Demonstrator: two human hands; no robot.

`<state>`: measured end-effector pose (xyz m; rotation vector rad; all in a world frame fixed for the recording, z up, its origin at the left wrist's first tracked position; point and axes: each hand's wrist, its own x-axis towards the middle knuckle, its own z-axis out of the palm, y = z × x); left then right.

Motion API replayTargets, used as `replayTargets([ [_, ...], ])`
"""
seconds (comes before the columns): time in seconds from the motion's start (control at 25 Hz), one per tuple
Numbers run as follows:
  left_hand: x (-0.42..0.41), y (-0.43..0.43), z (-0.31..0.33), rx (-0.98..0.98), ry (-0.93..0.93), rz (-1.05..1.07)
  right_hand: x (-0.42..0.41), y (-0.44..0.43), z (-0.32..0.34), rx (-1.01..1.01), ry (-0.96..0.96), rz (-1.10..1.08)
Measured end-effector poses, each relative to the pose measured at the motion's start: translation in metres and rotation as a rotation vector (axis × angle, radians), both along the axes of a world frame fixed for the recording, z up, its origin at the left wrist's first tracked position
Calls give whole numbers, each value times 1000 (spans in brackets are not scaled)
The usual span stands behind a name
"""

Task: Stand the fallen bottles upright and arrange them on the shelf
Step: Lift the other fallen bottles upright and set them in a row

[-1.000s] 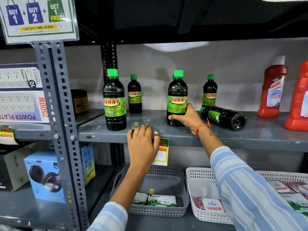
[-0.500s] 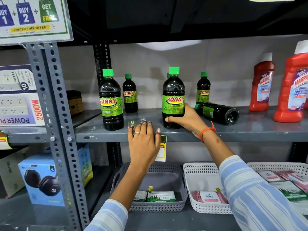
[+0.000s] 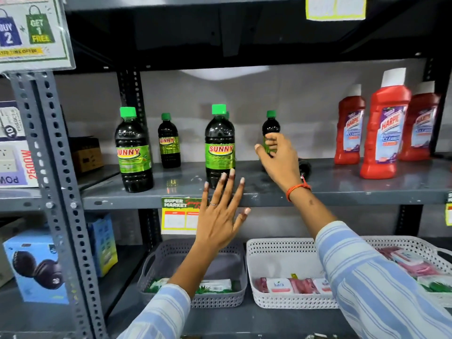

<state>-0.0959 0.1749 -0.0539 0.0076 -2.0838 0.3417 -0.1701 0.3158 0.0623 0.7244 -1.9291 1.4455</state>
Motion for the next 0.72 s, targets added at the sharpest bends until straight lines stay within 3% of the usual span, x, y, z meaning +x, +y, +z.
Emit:
replayTargets([
  [0.08, -9, 19, 1, -5, -4, -38, -10, 15, 5, 198, 69, -161],
  [0.2, -21, 43, 8, 35, 54, -97, -33, 35, 9, 544, 17, -357],
  [0.36, -28, 55, 27, 109, 47, -94, -55, 46, 11, 767, -190, -310],
  [0.56, -30, 62, 35, 169, 26, -34, -62, 54, 18, 736, -324, -261],
  [0.72, -32, 60, 34, 189, 27, -42, -62, 46, 3, 602, -246, -292],
])
